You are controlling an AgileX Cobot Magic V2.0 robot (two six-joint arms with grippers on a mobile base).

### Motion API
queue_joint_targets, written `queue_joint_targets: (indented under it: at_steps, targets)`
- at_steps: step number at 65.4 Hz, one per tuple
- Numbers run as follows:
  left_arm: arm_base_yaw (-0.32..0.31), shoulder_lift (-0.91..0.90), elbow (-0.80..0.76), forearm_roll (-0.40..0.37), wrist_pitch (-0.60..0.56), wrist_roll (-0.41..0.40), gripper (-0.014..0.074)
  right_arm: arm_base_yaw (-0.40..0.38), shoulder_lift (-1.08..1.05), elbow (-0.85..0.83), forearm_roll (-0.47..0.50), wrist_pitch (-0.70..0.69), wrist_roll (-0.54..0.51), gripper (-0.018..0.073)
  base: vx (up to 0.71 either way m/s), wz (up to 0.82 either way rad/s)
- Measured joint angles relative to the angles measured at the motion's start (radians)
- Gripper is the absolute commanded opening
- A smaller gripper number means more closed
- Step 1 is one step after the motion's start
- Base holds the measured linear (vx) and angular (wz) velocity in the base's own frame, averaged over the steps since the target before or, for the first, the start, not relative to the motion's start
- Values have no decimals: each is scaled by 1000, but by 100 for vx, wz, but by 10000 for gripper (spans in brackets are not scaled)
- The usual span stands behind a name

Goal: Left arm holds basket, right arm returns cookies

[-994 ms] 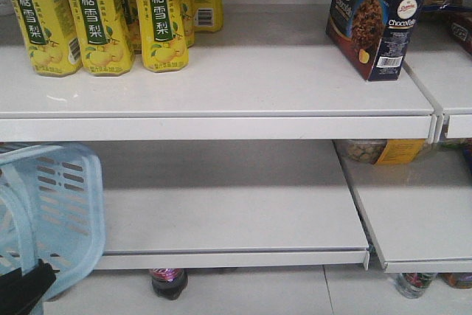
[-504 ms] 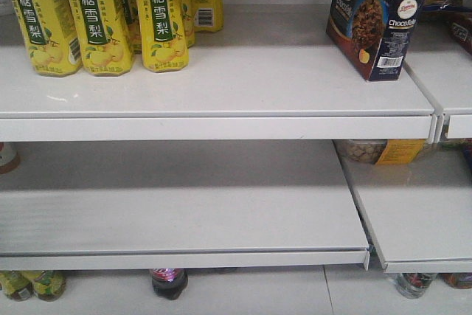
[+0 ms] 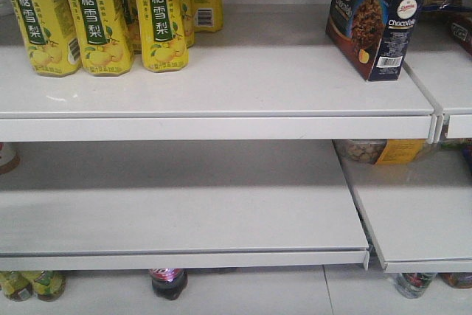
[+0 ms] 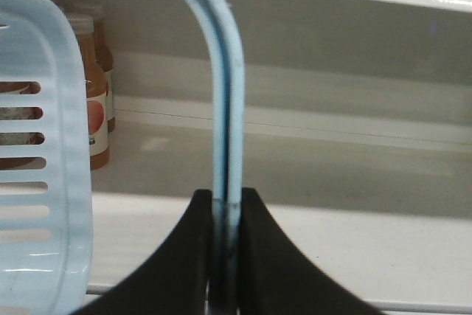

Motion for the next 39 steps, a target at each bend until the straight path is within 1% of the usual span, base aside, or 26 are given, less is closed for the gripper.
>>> queue_joint_targets:
  at_steps: [5, 10, 39]
  targets:
    - [0, 0, 0, 0, 0, 42, -3, 0, 0, 0, 0, 0, 0, -11, 0, 0]
    - [0, 0, 0, 0, 0, 64, -3, 0, 0, 0, 0, 0, 0, -11, 0, 0]
    - [0, 0, 0, 0, 0, 70, -3, 0, 0, 0, 0, 0, 0, -11, 0, 0]
